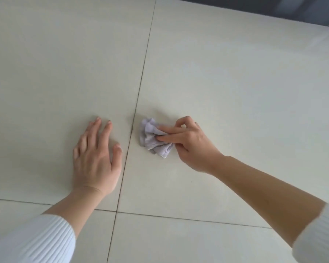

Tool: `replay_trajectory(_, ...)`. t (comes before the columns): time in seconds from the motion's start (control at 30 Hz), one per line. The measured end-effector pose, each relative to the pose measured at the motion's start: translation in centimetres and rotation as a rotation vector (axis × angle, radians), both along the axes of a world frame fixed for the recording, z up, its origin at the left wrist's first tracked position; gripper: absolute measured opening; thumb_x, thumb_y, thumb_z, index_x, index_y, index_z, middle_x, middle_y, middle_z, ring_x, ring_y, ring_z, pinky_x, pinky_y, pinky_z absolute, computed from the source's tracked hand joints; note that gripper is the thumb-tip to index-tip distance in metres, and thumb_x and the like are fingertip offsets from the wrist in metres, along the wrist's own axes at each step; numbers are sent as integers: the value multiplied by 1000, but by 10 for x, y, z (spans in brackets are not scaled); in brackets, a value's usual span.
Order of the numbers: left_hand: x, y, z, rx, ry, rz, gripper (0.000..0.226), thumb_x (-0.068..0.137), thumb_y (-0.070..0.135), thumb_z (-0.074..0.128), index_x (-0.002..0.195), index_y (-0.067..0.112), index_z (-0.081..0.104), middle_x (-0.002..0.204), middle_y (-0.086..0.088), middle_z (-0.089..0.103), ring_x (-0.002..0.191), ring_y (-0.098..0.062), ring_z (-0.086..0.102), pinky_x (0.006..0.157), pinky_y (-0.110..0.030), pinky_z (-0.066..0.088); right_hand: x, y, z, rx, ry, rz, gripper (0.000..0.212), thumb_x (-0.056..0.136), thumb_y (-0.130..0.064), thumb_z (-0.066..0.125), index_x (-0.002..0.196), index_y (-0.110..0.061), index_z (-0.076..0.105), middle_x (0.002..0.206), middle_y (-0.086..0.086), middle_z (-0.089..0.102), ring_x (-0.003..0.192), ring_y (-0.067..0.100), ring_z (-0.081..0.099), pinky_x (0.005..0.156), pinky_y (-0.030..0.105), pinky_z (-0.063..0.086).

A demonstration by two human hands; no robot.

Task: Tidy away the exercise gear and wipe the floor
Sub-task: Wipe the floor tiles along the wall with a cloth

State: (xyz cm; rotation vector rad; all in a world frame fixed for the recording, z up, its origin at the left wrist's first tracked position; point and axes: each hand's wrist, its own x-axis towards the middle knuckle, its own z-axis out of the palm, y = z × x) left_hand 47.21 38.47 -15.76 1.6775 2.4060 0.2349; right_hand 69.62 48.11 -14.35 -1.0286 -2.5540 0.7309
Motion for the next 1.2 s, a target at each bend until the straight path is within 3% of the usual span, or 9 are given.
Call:
replay_trajectory(0.07,-1,0,0,-3,-5,-2,61,88,43,29,145,24,31,158,0,21,141,-24,22,106,-46,28,33,7,1,0,-37,-33,56,78,7,40,111,-25,72,128,-18,60,92,19,39,85,31,45)
replay_trajectory(0.17,-3,0,-1,2,-12,3,60,87,42,30,145,24,32,157,-1,22,141,-25,22,106,-48,28,77,40,6,-68,0,-530,52,82,8,42,117,-19,69,126,-1,63,98,23,45,87,14,41)
replay_trajectory(0.27,-4,0,-2,11,-13,-3,60,87,42,30,145,25,32,158,0,22,141,-25,22,107,-48,26,101,58,8,-192,168,-1060,50,82,2,35,113,-14,70,110,19,62,103,35,52,78,30,44)
replay_trajectory(0.37,-4,-1,-2,43,-30,-17,60,88,42,30,145,23,33,157,-1,23,141,-25,23,108,-48,25,80,34,6,-119,140,-1225,51,79,-2,34,112,-21,67,81,-5,42,98,25,38,82,21,36)
replay_trajectory(0.47,-4,-1,-3,82,-33,-44,60,88,41,30,144,21,34,157,-3,24,141,-25,22,108,-48,25,50,-22,-3,27,58,-1034,61,74,-4,30,122,-22,64,103,-13,61,93,21,29,95,34,39)
replay_trajectory(0.6,-9,-3,-5,104,-61,-106,65,86,46,34,144,16,35,157,-7,24,141,-29,21,110,-49,22,28,-106,-11,20,45,-807,64,76,-5,30,127,-28,61,138,-19,51,91,14,27,92,34,40)
replay_trajectory(0.93,-79,-90,-6,28,-67,-545,73,89,49,19,147,6,31,156,-14,24,144,-27,20,115,-34,12,-57,-316,-7,23,48,-266,53,81,-1,42,121,-30,61,138,-25,45,90,19,35,75,32,48)
replay_trajectory(1.1,-142,-115,-3,37,31,-359,71,90,46,19,145,3,34,152,-23,27,140,-39,25,115,-45,19,-47,-315,-3,155,-97,144,53,81,-4,41,123,-29,60,139,-17,49,95,19,44,77,29,51)
replay_trajectory(1.2,-164,-133,-10,34,46,-230,70,91,45,19,144,2,34,151,-26,28,139,-40,25,115,-47,18,-34,-255,-5,222,-149,9,60,77,1,37,125,-26,62,139,-14,51,92,23,45,76,32,52)
